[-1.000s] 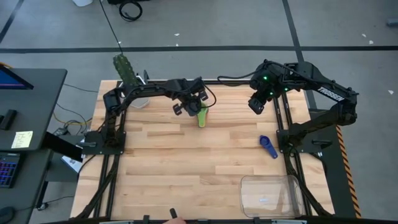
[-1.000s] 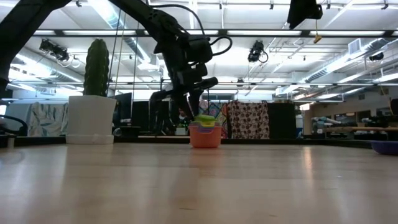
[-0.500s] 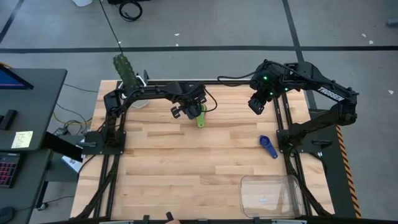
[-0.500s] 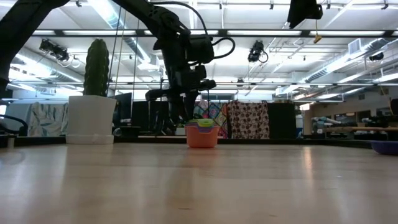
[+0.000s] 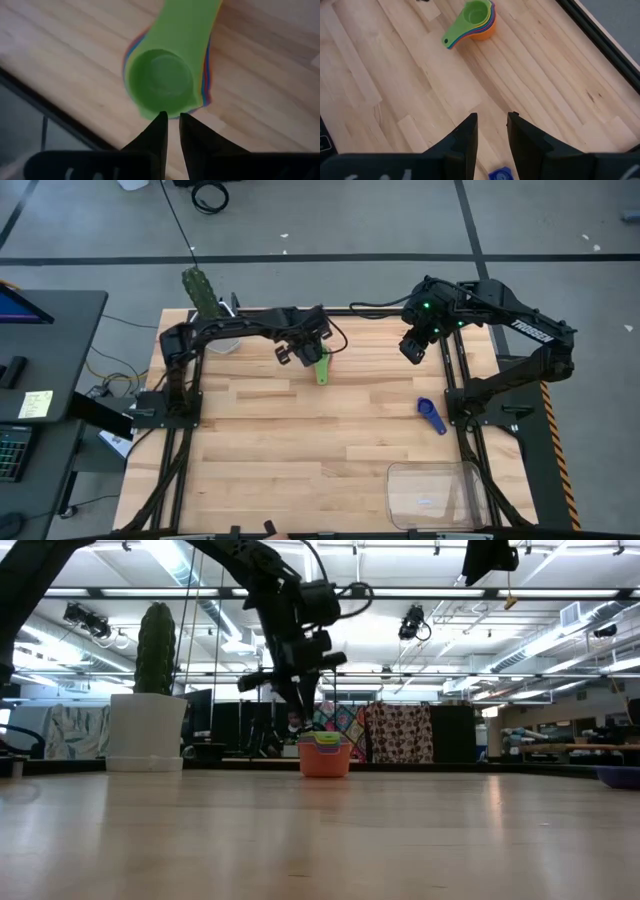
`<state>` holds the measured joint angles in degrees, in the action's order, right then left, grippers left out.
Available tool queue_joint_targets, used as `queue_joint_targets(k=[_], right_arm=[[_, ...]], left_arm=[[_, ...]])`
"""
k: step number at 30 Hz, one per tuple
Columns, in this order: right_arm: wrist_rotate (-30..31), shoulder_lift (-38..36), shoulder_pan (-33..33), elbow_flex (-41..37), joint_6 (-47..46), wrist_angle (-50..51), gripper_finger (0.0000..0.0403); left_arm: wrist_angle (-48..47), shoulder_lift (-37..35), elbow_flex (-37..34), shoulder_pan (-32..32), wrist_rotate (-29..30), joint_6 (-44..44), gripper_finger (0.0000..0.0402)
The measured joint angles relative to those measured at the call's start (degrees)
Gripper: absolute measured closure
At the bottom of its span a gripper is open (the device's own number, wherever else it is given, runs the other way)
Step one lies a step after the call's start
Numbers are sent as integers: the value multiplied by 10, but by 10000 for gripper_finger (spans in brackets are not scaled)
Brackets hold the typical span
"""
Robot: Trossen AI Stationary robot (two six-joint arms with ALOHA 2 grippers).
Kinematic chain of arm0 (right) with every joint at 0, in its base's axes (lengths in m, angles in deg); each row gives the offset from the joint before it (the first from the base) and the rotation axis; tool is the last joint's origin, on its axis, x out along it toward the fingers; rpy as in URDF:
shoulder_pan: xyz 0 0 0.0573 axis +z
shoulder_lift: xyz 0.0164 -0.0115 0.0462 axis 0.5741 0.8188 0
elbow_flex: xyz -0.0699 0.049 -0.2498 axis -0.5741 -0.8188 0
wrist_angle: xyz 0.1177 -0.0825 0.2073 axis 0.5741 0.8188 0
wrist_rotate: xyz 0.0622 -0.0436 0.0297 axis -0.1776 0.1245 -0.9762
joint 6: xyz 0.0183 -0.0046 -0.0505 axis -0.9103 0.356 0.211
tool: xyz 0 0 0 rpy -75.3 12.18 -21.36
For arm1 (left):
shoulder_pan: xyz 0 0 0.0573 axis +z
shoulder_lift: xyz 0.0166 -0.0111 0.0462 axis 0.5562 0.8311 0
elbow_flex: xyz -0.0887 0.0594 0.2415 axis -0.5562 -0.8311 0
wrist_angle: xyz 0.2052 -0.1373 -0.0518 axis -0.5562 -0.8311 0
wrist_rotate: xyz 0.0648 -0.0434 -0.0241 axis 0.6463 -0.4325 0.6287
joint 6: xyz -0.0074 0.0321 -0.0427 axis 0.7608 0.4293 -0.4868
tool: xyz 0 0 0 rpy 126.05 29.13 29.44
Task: Nest measuring cups in basket
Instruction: Stack the violet measuring cup on top of the green measuring cup
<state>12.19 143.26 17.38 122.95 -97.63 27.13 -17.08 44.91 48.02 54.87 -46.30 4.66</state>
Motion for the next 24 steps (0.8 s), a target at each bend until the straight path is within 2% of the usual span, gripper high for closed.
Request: queue_joint_targets(k=[5,10,13,17,24], right_arm=[[-8,0,0,0,-2,9,293],[-34,0,0,0,-2,48,293],[-46,0,0,0,-30,86,293],[-49,-5,0,-14,-64,88,293],[-94,-14,10,-98,-28,89,293]], left_arm=[[8,-34,0,0,20,-37,349],[16,-84,0,0,28,-158,349],[17,-112,0,0,26,-265,349],[10,-143,0,4,23,-436,349],[-31,-177,0,-9,10,-679,349]])
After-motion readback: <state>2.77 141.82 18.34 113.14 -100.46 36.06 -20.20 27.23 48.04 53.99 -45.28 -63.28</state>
